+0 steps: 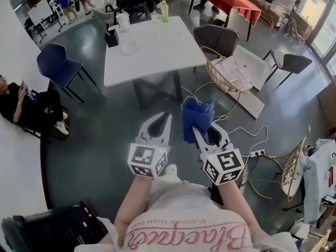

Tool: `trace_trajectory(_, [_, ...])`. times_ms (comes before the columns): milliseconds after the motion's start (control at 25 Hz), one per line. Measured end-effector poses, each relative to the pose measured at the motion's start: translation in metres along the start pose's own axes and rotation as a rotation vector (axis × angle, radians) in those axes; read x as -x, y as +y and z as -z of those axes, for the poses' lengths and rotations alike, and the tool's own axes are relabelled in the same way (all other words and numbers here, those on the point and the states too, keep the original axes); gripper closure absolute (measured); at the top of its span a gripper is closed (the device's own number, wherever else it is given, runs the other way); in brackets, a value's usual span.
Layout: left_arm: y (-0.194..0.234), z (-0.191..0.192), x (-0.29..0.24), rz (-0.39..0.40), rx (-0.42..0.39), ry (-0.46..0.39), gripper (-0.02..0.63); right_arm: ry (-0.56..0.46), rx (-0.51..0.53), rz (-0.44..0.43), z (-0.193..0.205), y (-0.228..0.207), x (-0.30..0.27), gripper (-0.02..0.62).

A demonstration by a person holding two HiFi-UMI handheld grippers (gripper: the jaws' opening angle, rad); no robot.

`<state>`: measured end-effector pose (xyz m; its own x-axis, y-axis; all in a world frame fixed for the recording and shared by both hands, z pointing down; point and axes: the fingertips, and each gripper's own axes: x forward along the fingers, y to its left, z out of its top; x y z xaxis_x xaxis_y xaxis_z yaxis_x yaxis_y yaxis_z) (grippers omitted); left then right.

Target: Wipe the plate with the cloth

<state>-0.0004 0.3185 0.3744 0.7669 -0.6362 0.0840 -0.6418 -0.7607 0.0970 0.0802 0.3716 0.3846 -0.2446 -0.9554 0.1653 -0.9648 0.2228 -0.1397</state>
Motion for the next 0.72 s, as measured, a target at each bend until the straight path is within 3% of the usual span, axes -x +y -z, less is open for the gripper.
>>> trace_trajectory(440, [0.079,-0.014,-0.060,0.004,-0.004,-0.002,0.592,-0.007,0.013,-0.004,-0.026,-0.016,-0.099,0.491])
trace_trajectory(720, [0.130,-0.022,-0.075,-0.052,0.009,-0.018,0.592,-0.016,0.020,-0.048,-0.041,-0.012,-0.153,0.491])
